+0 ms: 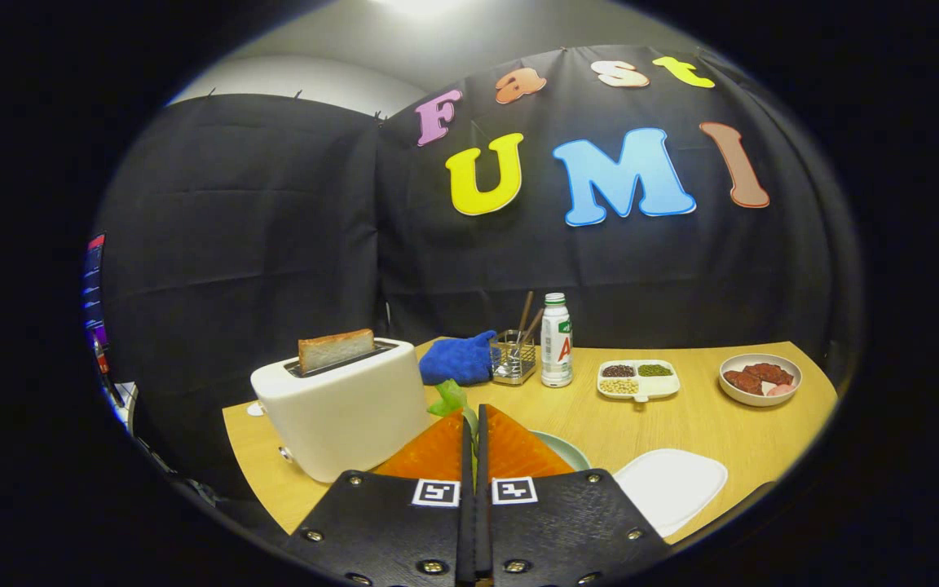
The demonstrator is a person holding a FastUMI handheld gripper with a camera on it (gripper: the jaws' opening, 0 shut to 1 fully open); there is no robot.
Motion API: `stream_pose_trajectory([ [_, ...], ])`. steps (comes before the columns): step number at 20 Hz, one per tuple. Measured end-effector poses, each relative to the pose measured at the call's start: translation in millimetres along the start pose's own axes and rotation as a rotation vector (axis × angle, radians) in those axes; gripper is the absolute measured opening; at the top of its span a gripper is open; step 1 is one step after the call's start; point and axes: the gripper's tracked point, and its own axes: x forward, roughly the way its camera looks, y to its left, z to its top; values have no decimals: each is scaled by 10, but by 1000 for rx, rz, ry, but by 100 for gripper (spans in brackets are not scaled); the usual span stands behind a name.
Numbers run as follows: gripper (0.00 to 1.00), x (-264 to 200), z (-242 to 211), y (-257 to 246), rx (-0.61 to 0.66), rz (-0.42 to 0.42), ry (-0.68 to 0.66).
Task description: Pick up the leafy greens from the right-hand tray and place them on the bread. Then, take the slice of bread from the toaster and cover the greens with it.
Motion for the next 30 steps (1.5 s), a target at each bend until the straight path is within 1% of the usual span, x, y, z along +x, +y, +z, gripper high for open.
stream_pose_trajectory([
  [2,0,67,-131,62,29,18,30],
  [5,0,164,-341,-5,61,6,79],
  [12,0,254,-696,-324,75,-68,159],
  [15,0,264,-786,-487,68,-116,176],
  [18,2,257,-797,-696,12,-180,161],
  [19,2,277,-815,-691,3,-175,158],
  [21,8,282,-844,-654,-3,-147,173],
  [22,20,283,-840,-655,-12,-146,174],
  [23,26,277,-861,-676,-23,-157,176],
  [25,51,235,-807,-816,-54,-226,152],
  [27,74,151,-721,-977,-56,-317,106],
  [29,74,28,-660,-1088,-54,-409,99],
  [30,73,-27,-635,-1089,-60,-427,106],
])
